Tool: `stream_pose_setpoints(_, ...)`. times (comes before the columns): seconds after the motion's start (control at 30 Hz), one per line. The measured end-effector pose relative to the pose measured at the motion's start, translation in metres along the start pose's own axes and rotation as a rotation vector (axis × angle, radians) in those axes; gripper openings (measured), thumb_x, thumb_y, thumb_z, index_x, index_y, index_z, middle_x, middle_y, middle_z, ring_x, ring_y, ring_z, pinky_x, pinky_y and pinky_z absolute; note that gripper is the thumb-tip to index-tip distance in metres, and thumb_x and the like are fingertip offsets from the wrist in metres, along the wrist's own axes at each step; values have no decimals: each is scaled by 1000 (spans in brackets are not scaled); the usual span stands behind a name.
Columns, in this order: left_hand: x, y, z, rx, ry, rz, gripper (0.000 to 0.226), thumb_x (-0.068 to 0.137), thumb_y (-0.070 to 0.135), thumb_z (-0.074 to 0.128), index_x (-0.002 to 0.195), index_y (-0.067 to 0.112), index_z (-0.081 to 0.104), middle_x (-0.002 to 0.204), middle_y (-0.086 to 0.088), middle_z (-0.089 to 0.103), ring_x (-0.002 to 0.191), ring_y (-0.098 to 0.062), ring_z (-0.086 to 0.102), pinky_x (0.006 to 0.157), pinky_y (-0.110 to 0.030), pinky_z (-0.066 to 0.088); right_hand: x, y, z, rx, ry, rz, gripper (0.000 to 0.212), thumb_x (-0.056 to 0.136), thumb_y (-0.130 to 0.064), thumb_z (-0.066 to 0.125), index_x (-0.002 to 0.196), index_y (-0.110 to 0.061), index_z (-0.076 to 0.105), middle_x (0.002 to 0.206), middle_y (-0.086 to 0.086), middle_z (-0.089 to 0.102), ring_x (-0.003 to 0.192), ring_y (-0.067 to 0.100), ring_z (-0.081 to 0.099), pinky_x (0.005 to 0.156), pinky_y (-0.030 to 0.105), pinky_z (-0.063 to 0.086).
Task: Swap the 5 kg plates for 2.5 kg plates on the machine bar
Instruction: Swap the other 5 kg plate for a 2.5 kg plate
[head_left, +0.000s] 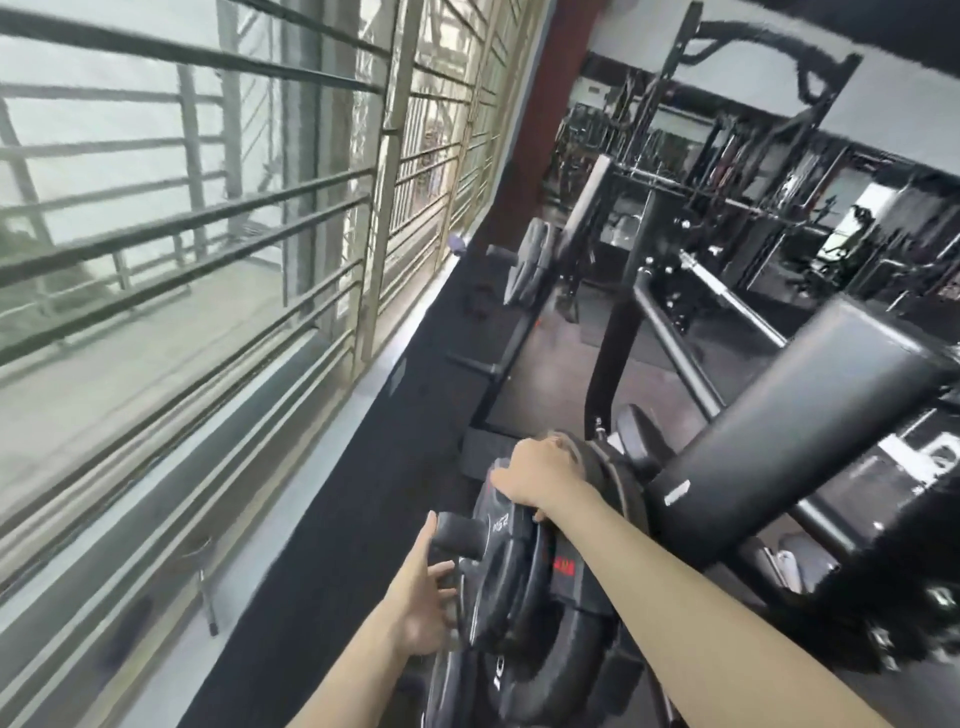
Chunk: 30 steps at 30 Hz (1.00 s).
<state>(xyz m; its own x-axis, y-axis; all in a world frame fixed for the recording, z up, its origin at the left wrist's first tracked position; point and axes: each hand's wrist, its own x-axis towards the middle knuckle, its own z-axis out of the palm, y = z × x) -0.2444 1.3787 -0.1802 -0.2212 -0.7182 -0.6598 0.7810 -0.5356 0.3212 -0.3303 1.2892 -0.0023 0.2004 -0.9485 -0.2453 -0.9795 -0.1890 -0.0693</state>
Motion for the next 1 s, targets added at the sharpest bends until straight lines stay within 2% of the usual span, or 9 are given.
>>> stream_pose_setpoints(0.13, 4, 4, -8, 41, -32, -22, 114, 48, 85, 77, 125, 3, 60, 126, -24, 57, 115, -42, 54, 110, -66, 29, 11, -8, 4, -42, -11, 58, 52, 97, -37, 57, 141, -11, 54, 146, 21, 43, 130, 36, 52, 100, 38, 48)
stream_pose_setpoints(0.3, -9, 9, -5, 123, 46, -13, 105, 52, 82, 74, 124, 7, 58, 136, -26, 59, 118, -41, 63, 89, -61, 54, 18, -15, 7, -64, -57, 157, 60, 91, -30, 70, 143, -8, 52, 146, 20, 41, 131, 37, 51, 98, 40, 50)
stream_pose_setpoints(0.37, -13, 12, -6, 149, 94, 10, 93, 59, 79, 72, 115, 6, 55, 125, -25, 64, 107, -41, 68, 75, -56, 60, 18, -22, 13, -72, -25, 166, 60, 91, -30, 69, 143, -7, 51, 145, 19, 44, 129, 36, 53, 95, 38, 51)
stream_pose_setpoints(0.5, -21, 20, -8, 188, 110, 45, 64, 74, 67, 72, 90, 5, 68, 84, -19, 76, 70, -32, 75, 83, -47, 59, 17, -35, 21, 31, 7, 132, 59, 90, -21, 65, 142, 1, 46, 140, 16, 57, 125, 36, 59, 94, 39, 52)
stream_pose_setpoints(0.57, -22, 26, -14, 256, 101, 71, 53, 80, 57, 72, 89, 4, 76, 79, -17, 77, 62, -28, 75, 70, -39, 61, 13, -38, 21, 107, 11, 106, 60, 91, -18, 62, 143, 3, 40, 138, 17, 59, 123, 37, 59, 93, 40, 52)
stream_pose_setpoints(0.63, -26, 38, -26, 314, 162, 149, 59, 75, 54, 81, 103, 3, 75, 91, -17, 78, 74, -30, 76, 68, -39, 63, 9, -38, 21, 170, 4, 71, 55, 91, -19, 59, 139, 2, 45, 136, 18, 59, 121, 38, 60, 94, 40, 51)
stream_pose_setpoints(0.73, -32, 59, -52, 371, 321, 296, 98, 42, 66, 93, 112, 0, 72, 92, -11, 74, 85, -26, 69, 78, -36, 52, 0, -37, 25, 288, -16, 65, 51, 91, -18, 57, 138, -2, 48, 138, 16, 58, 124, 37, 57, 87, 36, 48)
stream_pose_setpoints(0.87, -73, 84, -54, 321, 446, 505, 69, 60, 55, 88, 102, 4, 67, 88, -20, 62, 79, -27, 57, 68, -35, 42, -19, -37, 27, 492, -45, 18, 45, 92, -18, 57, 136, -8, 52, 136, 13, 58, 122, 34, 55, 89, 34, 50)
stream_pose_setpoints(1.0, -108, 93, -35, 387, 517, 705, 55, 70, 55, 82, 89, 10, 58, 79, -11, 54, 67, -24, 50, 62, -33, 39, -42, -25, 13, 636, -8, -54, 43, 88, -20, 60, 130, -11, 56, 124, 11, 65, 113, 32, 61, 95, 42, 53)
